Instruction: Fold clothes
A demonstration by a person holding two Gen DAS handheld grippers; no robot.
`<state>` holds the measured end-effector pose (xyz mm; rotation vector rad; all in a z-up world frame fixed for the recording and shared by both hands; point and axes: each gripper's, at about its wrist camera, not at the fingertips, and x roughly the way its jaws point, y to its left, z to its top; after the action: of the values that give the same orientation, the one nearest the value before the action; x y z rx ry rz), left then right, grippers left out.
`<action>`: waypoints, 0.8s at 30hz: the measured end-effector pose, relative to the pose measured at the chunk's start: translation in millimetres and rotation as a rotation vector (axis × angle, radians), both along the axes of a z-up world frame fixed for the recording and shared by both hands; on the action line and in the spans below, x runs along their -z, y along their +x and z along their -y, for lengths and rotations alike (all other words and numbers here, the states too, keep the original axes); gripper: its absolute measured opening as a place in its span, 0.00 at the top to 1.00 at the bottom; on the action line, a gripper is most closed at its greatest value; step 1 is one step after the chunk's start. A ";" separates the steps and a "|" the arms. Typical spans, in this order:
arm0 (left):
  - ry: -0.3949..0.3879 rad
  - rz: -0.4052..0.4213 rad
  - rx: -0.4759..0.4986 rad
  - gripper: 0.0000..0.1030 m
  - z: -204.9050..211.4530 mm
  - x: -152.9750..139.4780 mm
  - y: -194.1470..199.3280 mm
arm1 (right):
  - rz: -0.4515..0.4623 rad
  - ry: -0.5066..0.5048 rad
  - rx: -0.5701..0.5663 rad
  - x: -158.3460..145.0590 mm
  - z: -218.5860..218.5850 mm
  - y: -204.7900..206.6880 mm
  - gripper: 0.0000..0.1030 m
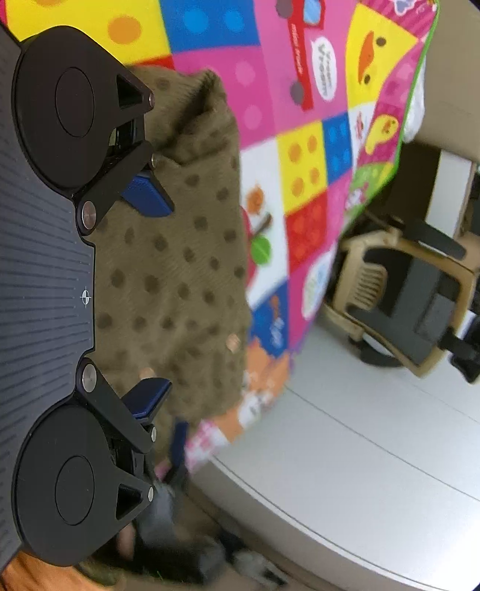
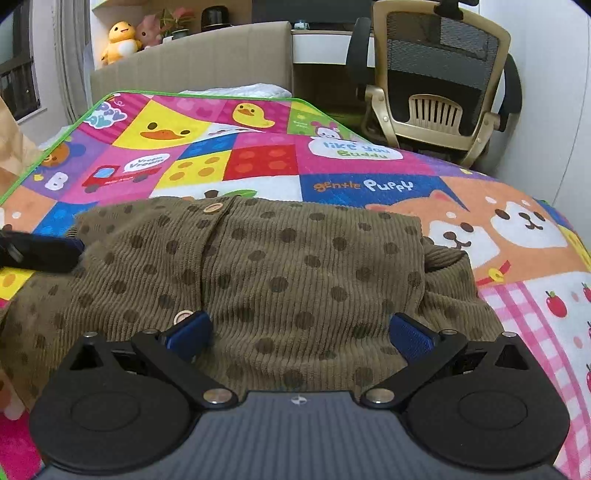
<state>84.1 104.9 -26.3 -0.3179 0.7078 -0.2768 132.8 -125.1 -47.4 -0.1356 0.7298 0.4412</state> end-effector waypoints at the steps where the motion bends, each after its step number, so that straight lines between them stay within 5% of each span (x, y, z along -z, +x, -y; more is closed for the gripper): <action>1: 0.036 -0.011 -0.009 0.06 1.7 3.9 0.3 | -0.002 -0.001 -0.016 -1.9 0.9 -0.1 0.00; 7: 0.084 -0.018 -0.017 0.03 3.5 10.5 -0.7 | 0.053 0.110 -0.021 -26.1 9.9 -6.5 0.00; 12: 0.062 -0.012 -0.056 0.03 -3.5 4.2 -8.6 | 0.037 -0.057 -0.004 0.0 -12.5 -1.3 0.00; 20: 0.054 0.000 -0.161 0.03 -42.1 -4.0 -46.4 | -0.002 0.012 0.019 5.3 -1.5 3.2 0.00; 24: 0.042 -0.016 -0.183 0.03 -50.0 1.6 -56.5 | 0.022 -0.031 -0.013 4.0 -5.4 -0.1 0.00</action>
<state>27.6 154.9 -27.9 -0.3432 0.6945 -0.0856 132.7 -119.7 -51.4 -0.1738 0.7152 0.4399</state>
